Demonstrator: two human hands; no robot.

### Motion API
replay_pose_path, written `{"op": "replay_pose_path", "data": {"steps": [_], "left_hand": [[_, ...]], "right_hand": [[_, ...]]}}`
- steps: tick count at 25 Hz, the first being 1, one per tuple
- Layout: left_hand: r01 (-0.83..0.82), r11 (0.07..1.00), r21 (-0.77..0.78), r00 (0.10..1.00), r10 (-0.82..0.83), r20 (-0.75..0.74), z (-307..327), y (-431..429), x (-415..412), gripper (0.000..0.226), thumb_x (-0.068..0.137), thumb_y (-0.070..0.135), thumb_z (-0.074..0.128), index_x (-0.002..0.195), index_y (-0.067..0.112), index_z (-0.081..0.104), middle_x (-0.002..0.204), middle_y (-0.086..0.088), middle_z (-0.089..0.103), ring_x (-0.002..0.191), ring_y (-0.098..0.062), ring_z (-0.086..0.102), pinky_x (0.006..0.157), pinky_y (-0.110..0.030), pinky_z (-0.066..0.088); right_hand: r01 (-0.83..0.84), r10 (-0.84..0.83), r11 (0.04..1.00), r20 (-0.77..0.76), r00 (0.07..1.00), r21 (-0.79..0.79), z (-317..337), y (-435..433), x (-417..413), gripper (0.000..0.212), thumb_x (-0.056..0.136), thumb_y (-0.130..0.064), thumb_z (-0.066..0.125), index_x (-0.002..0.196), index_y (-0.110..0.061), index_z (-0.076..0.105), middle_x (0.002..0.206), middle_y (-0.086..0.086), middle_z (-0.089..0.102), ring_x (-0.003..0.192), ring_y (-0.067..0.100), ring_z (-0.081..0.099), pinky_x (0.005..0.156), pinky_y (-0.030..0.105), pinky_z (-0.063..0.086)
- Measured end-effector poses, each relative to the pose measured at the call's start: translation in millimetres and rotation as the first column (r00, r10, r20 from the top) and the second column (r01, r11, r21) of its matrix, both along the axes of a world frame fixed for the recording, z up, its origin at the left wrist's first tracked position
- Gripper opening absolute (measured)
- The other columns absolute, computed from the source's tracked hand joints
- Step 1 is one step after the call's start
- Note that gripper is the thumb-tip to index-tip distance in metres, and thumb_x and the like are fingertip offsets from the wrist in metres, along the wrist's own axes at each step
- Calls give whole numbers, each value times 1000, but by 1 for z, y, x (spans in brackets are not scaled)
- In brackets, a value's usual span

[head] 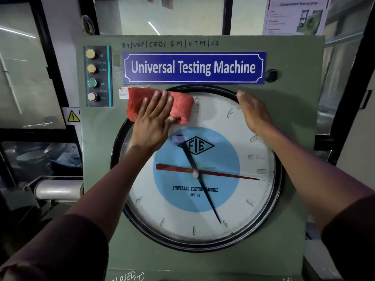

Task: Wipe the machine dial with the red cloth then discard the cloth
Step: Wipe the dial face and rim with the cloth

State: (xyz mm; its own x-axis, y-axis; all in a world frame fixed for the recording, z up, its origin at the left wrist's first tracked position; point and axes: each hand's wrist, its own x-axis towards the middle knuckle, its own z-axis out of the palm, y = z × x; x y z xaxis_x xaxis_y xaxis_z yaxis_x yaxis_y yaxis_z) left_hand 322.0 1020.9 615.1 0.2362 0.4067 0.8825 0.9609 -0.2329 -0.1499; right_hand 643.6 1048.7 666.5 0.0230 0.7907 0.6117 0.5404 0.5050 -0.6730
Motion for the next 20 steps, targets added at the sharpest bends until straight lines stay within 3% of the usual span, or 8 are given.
{"op": "replay_pose_path", "data": {"steps": [3,5,13,20], "left_hand": [[83,996,20,992,-84,93,-40,-8,2,53,110,29,42,159,11,37,167,-12,30,158,-29,20,130,-42,8],[82,996,22,988,-84,130,-75,-15,-1,51,108,23,50,156,9,43,165,-14,34,156,-32,25,129,-46,12],[5,1000,24,985,-9,172,-181,-40,-4,48,109,21,43,155,8,44,165,-14,34,156,-31,27,129,-50,17],[9,998,69,993,-17,115,-137,-24,-11,53,101,7,58,153,8,47,164,-14,36,153,-34,32,127,-51,22]], "right_hand": [[55,-55,998,-9,998,38,-2,6,-3,49,98,-65,31,127,-34,54,133,4,68,124,28,61,104,42,46],[79,-78,994,-6,997,80,-6,9,-9,55,98,-62,31,128,-28,61,132,5,69,123,29,61,104,43,46],[216,-220,965,12,975,152,-9,12,-27,64,95,-64,37,138,-24,61,140,5,65,131,30,57,112,46,41],[235,-254,947,61,965,219,-14,8,-30,67,96,-61,43,144,-15,56,146,8,60,136,31,51,117,44,34]]}}
